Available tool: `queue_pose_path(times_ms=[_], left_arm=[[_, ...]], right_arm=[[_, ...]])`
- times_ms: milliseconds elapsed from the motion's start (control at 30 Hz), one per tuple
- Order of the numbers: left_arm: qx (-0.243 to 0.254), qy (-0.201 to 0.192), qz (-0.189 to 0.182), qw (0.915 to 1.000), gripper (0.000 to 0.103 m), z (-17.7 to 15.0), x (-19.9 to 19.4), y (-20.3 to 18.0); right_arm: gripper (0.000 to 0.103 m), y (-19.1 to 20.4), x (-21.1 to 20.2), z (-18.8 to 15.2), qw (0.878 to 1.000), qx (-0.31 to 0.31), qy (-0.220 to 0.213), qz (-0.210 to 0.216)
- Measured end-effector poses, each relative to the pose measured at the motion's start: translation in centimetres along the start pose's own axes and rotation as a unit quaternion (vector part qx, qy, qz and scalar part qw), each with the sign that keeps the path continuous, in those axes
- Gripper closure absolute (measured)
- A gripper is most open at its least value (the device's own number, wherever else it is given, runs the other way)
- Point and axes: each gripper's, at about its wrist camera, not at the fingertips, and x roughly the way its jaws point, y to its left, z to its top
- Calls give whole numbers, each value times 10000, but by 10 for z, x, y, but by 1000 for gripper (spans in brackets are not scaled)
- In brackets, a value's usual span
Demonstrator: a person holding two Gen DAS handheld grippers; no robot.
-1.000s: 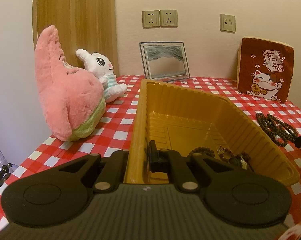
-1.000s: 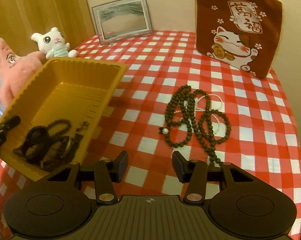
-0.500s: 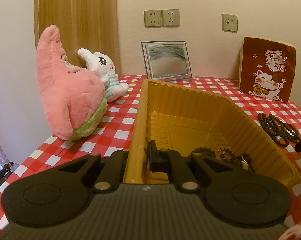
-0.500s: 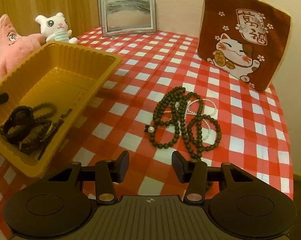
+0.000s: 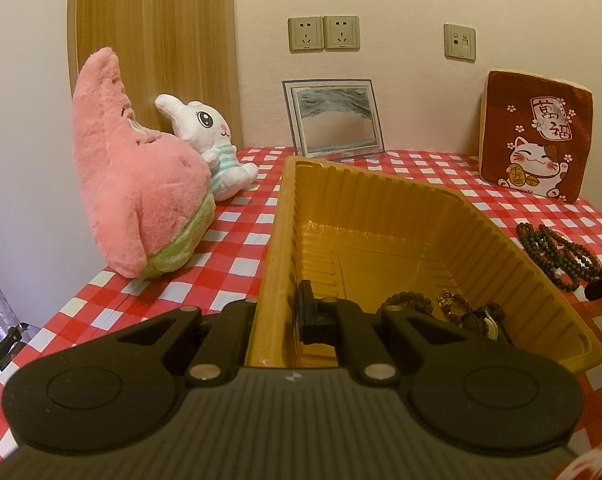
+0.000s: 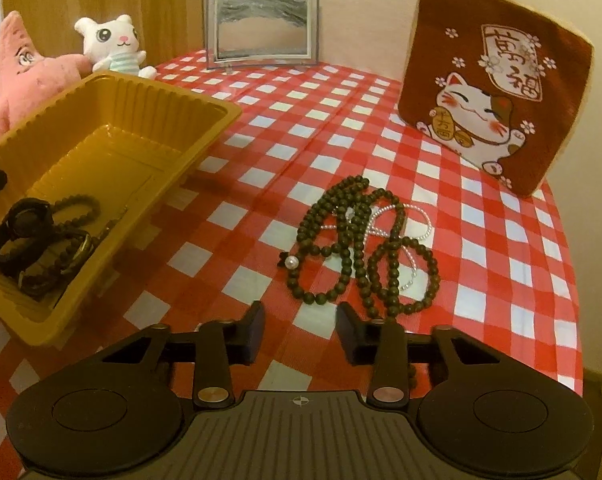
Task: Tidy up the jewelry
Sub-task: 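Return the right tool to the pile and grasp a pearl-tipped bead strand, then carry the bead strand into the orange tray and open the right tool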
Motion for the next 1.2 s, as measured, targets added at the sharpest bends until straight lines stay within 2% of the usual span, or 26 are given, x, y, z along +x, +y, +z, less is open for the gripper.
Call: queue_pose_path(times_ms=[300,467,767,933,1200], left_arm=[[6,4,4,10000,97,0,0,0],[2,12,1,10000,97,-1,1,1],[3,14,1,10000,97,-1,1,1],[1,14,2,10000,97,-1,1,0],[4,13,2,10000,97,-1,1,0]], right_arm=[[71,6,14,5,9990,-446,-81,23],[82,10,27,10,9974,-716,-97,27],[85,10,43,18,9961,-885,-65,-19],[95,11,46,19,9956,-936,-59,-16],[95,13,40,20,9946,-1011,-214,2]])
